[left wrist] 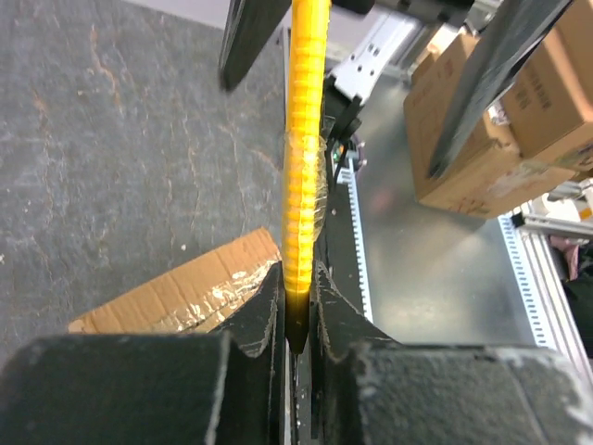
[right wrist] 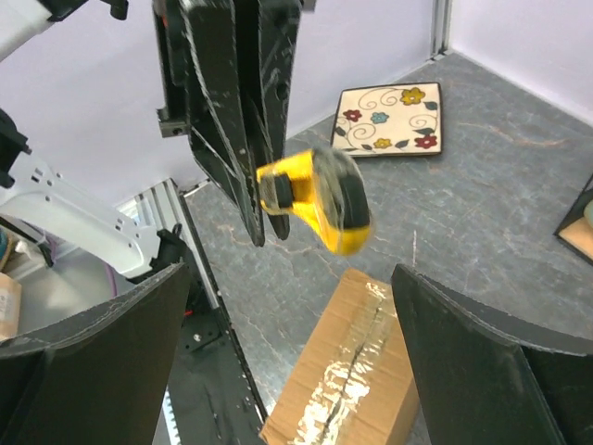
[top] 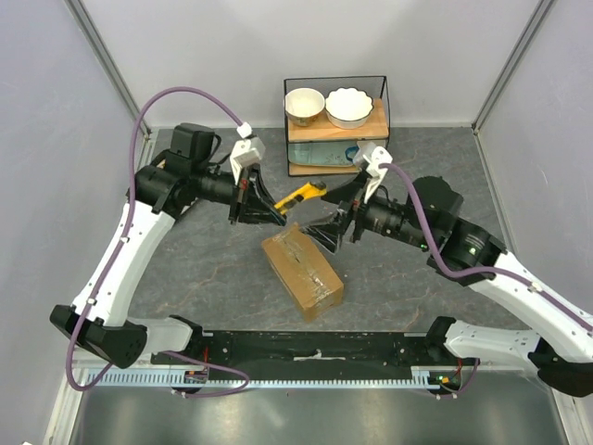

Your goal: Unpack the express box

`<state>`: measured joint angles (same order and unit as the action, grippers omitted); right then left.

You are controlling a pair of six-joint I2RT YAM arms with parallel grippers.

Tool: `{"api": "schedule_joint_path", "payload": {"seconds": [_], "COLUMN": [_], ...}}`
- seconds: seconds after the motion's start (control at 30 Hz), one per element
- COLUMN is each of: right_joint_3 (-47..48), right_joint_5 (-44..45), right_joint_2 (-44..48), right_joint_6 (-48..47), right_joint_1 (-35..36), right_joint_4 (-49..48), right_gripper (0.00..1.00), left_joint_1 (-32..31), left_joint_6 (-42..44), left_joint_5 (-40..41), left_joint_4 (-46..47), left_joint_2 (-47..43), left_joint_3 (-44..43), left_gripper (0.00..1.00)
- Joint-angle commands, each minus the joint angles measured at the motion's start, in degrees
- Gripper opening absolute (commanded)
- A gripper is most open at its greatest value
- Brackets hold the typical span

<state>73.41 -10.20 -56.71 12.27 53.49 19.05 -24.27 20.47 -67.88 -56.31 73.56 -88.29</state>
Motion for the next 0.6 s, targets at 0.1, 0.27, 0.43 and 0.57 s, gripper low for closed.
{"api": "schedule_joint_path", "payload": {"seconds": [0.1, 0.27, 0.43, 0.57], "right_joint_3": [-1.4, -4.8, -4.6, -3.9], "right_joint_5": [-7.1, -9.2, -11.5, -11.2], "right_joint_2": [-2.6, -3.5, -7.8, -9.6], "right_joint_6": [7.9, 12.7, 15.1, 15.3], "right_joint_1": [-2.1, -2.3, -2.3, -2.3], "right_joint_4": [-13.9, -26.2, -31.8, -33.5], "right_gripper": [0.98, 0.97, 0.88, 0.79], "left_joint_1": [3.5, 3.5, 3.5, 3.5], "left_joint_6": [-10.9, -10.1, -9.8, -9.1], "left_joint_5": [-14.6, -14.6, -14.2, -12.8], "left_joint_4": [6.6, 6.5, 6.5, 6.5], "left_joint_2": [0.8, 0.3, 0.1, -0.7], "left_joint_3": [-3.7, -2.6, -1.5, -0.4], "left_gripper": [0.02, 0.02, 0.02, 0.02]}}
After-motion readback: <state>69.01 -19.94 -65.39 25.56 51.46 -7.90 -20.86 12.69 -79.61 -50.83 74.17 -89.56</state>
